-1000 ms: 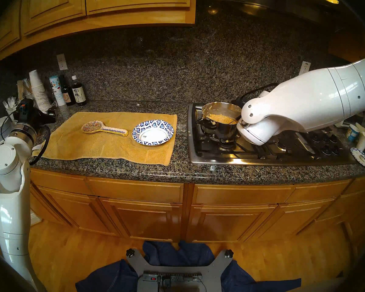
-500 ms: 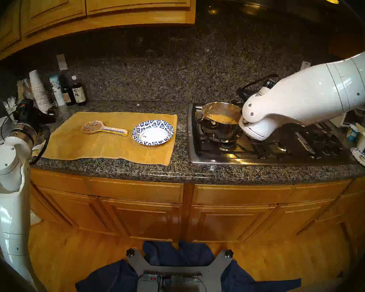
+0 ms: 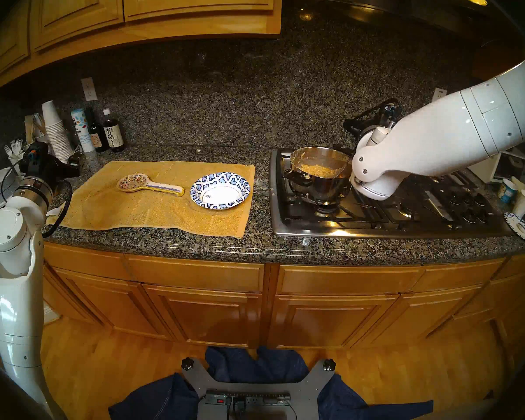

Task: Scoop oatmeal into bowl

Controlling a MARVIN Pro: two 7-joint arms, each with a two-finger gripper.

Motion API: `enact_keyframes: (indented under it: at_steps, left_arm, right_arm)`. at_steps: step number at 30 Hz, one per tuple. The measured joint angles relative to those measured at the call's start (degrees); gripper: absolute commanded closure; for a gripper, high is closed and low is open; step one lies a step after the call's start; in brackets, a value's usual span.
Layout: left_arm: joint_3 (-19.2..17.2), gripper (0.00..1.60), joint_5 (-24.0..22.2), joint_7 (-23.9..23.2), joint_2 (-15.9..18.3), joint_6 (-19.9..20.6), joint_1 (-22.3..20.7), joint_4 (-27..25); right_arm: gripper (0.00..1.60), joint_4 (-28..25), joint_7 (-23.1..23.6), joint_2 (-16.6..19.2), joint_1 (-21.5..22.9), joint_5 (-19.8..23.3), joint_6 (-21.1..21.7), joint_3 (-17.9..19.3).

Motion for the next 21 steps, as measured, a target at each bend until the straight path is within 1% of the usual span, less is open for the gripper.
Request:
enact_keyframes:
  at_steps: [5, 13, 21]
  left_arm:
    - [0.01, 0.0, -0.05, 0.05, 0.02, 0.0, 0.03, 0.0]
    - [0.03, 0.0, -0.14, 0.13, 0.07, 0.01, 0.07, 0.0]
    - [0.05, 0.0, -0.24, 0.21, 0.11, 0.02, 0.12, 0.0]
  right_arm:
    - [1.6, 0.8, -0.05, -1.71, 0.14, -1.91, 0.0, -1.54]
    - [1.6, 2.15, -0.04, -5.68, -0.13, -5.51, 0.01, -3.87]
    - [1.6, 3.96, -0.05, -8.96, -0.94, -7.9, 0.01, -5.9]
